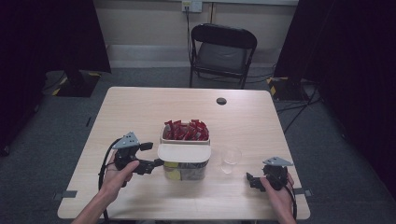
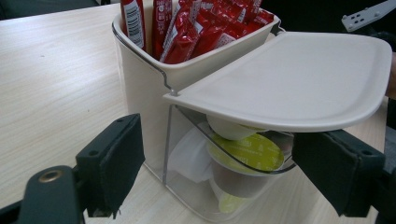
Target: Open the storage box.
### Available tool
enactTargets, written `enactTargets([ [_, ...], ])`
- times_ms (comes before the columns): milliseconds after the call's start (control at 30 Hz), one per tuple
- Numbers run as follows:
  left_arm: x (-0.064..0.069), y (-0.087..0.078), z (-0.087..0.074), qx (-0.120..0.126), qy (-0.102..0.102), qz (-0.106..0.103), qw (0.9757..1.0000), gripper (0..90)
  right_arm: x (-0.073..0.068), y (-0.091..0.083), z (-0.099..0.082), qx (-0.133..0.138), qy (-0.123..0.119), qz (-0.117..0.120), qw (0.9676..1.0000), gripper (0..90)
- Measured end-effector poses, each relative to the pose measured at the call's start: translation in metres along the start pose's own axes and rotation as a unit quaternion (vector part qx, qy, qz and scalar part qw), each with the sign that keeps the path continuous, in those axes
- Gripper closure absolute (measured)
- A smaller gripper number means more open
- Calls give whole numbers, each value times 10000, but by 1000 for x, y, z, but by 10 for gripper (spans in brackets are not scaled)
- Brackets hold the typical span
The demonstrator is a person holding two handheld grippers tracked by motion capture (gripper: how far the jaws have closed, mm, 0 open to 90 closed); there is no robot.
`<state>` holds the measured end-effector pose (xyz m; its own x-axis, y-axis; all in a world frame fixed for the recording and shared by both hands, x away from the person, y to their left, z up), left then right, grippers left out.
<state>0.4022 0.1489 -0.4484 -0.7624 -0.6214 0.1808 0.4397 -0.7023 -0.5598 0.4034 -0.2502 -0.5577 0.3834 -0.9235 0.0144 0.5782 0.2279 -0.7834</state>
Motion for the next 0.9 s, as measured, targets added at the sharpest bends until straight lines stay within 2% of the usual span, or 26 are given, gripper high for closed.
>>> enactTargets([
  [300,-1,1,10,44,16,-11,10000,160,0,0,0,0,1,0,10000,0],
  [533,-2,4,16,77,-61,-33,9999,159,0,0,0,0,1,-1,10000,0],
  [633,-4,5,16,7,-69,16,10000,158,0,0,0,0,0,0,10000,0],
  [700,-5,6,17,-26,-140,-19,9999,156,0,0,0,0,-1,1,10000,0],
  [767,-6,6,19,-73,-118,-27,9999,156,0,0,0,0,-2,1,10000,0],
  [900,-7,5,24,-54,-160,-35,9999,159,0,0,0,-2,-11,10,10000,0],
])
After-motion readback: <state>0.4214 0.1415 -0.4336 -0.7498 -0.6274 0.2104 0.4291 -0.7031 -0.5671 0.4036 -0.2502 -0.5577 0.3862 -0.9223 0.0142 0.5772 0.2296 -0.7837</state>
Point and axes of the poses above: each handheld gripper's, and its own axes: y roughly forward along the jaws, z roughly out of its top, x roughly to its right, the point moved 8 cm from there along y, roughly forward along the jaws, and after that the axes turned 7 degrees about -x, right-handed, at the moved point
